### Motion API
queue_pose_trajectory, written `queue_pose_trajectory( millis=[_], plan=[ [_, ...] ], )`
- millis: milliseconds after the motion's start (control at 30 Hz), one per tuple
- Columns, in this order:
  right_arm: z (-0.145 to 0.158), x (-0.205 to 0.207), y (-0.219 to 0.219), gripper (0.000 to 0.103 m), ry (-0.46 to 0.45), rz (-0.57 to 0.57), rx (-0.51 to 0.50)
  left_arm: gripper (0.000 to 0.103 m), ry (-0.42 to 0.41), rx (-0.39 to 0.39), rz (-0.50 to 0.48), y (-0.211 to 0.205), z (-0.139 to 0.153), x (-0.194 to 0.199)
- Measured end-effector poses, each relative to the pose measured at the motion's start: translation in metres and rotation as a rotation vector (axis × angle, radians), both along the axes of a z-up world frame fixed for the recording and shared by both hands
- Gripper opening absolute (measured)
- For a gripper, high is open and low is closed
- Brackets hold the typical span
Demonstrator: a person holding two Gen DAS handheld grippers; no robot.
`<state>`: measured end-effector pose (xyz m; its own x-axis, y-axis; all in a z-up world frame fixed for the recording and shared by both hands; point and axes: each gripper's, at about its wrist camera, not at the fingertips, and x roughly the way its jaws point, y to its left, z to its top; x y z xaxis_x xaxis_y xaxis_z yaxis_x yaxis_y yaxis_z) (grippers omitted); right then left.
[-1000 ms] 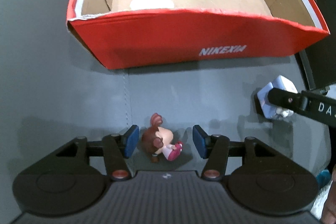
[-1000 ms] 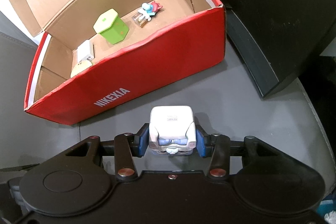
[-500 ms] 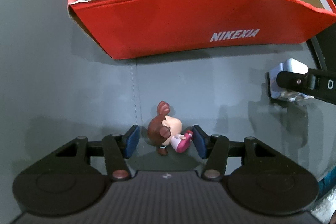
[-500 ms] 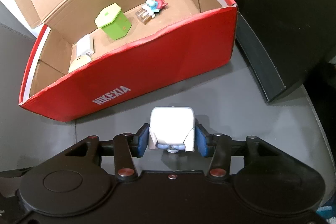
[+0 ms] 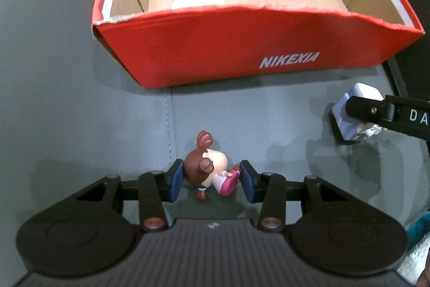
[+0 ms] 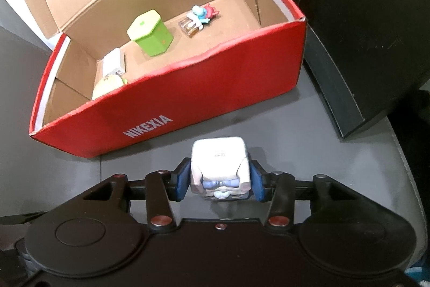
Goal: Organize objects
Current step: 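Lift the doll with the left tool while the right tool lifts the cube charger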
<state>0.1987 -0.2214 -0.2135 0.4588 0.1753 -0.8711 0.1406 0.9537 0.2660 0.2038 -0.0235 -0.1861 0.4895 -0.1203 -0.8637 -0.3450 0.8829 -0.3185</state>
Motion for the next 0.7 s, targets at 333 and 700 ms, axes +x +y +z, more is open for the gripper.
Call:
queue_pose_trajectory(
  millis=[333, 700],
  plan=[
    [0.024, -0.005, -0.005, 0.045, -0.055, -0.009, 0.032, 0.044, -0.111, -0.011, 0.053, 0.014, 0.024, -0.007],
    [0.058, -0.009, -0.007, 0.045, -0.158, 0.008, 0.060, 0.044, -0.269, -0.027, 0.130, 0.028, 0.049, -0.022]
  ],
)
